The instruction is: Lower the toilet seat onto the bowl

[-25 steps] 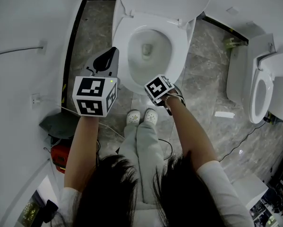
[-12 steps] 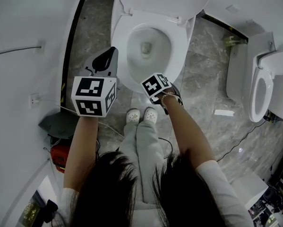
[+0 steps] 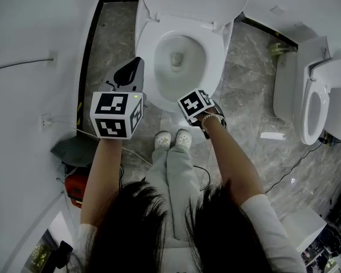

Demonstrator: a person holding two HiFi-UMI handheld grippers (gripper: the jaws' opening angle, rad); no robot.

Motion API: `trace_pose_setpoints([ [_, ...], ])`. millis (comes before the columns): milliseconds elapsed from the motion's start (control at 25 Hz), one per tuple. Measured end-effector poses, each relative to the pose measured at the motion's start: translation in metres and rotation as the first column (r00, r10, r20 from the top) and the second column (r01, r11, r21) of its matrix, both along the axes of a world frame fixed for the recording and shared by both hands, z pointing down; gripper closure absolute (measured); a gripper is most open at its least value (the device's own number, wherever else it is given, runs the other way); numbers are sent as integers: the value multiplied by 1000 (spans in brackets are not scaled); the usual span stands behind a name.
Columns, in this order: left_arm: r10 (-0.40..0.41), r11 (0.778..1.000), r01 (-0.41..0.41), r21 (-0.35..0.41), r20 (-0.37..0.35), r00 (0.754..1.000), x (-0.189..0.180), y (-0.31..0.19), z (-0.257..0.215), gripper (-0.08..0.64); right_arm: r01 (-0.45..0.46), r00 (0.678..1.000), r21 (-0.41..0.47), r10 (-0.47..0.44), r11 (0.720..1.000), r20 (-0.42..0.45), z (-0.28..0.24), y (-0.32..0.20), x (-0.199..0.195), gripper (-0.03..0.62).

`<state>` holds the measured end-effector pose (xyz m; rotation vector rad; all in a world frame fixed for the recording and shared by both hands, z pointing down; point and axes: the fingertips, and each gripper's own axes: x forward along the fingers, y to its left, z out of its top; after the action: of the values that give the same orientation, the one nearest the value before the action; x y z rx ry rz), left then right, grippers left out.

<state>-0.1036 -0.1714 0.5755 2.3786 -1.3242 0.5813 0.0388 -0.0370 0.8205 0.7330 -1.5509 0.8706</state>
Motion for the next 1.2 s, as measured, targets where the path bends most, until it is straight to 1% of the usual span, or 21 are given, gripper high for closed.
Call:
trace_pose_setpoints([
  [200,8,1000,-8,16,-2,1000,5,0,-14,551,-72,997,4,72,997,26,-27,-9,7,565],
  [360,12,1000,-12,26,-2,1000,9,-1,-25,550,-138,989,-30,140,990,53,-48,-9,9,565],
  [480,12,999,-12,36,-5,1000,11,0,-35,551,-129,990,7,129,992,49,-60,-19,12,566],
  [640,4,999,-4,43,-12,1000,14,0,-48,550,-139,988,8,138,990,63,-79,-22,12,566],
  [760,1,999,-1,42,-19,1000,18,1,-58,551,-139,988,37,136,990,66,-93,-29,16,566],
  [880,2,999,-1,48,-22,1000,20,0,-72,550,-175,981,22,172,984,94,-114,-27,13,566],
  [1200,17,997,-14,74,-40,999,36,-4,-113,551,-204,971,59,194,977,141,-176,-32,18,566],
])
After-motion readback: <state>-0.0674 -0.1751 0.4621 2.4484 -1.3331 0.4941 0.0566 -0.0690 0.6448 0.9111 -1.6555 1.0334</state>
